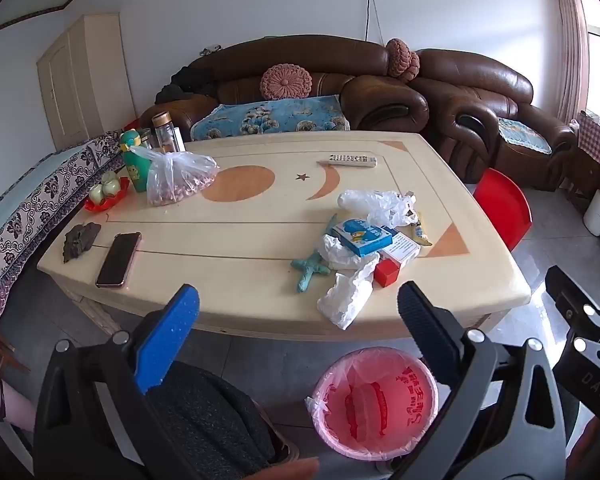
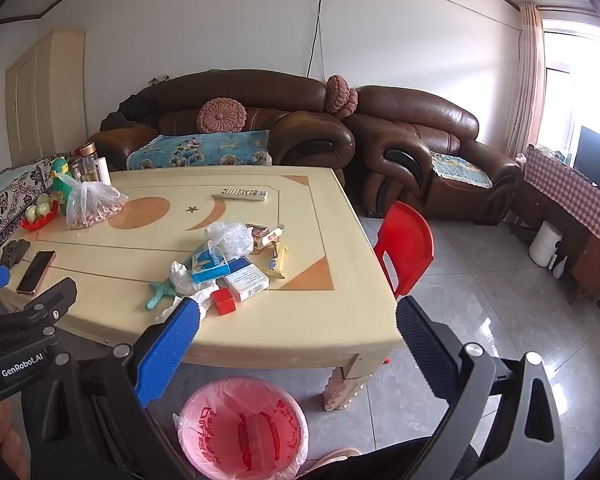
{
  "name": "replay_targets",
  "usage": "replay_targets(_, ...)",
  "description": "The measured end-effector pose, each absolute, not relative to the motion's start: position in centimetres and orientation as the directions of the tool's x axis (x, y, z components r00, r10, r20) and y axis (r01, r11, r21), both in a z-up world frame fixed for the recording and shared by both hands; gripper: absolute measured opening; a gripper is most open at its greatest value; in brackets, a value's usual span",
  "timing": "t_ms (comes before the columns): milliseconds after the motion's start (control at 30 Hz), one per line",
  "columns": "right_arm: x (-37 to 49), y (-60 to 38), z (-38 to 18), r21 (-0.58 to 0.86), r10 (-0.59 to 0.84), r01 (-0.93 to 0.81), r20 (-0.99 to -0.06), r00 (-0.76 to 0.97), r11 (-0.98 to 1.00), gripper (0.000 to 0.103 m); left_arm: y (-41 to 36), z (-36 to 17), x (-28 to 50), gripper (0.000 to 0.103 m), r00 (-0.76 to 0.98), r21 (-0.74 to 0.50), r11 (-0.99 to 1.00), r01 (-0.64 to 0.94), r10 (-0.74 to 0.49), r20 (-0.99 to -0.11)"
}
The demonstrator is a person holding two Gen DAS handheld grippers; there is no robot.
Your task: Collect trash
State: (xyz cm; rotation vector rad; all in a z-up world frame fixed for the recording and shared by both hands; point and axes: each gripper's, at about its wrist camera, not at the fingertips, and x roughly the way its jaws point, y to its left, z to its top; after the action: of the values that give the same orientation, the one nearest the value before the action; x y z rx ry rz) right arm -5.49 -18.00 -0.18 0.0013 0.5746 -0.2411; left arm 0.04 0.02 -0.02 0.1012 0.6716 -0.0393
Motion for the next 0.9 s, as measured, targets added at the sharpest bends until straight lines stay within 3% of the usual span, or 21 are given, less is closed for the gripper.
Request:
replay_targets(467, -5.5, -18.0, -0.2, -0.061, -0.224, 0.227, -0.539, 0.812, 0.972, 0.096, 0.4, -0.8, 0.2, 0.097, 0.772, 0.067, 0.996, 0.053, 0.001, -0.636)
replay_targets(900, -5.4, -18.0, -0.7, -0.058, -0.221, 0.227, -0.548, 0.807, 0.972, 0.096, 0.4, -2.0, 1.3, 0.097, 0.705, 0.04, 0.995, 0.091, -0.036, -0.708)
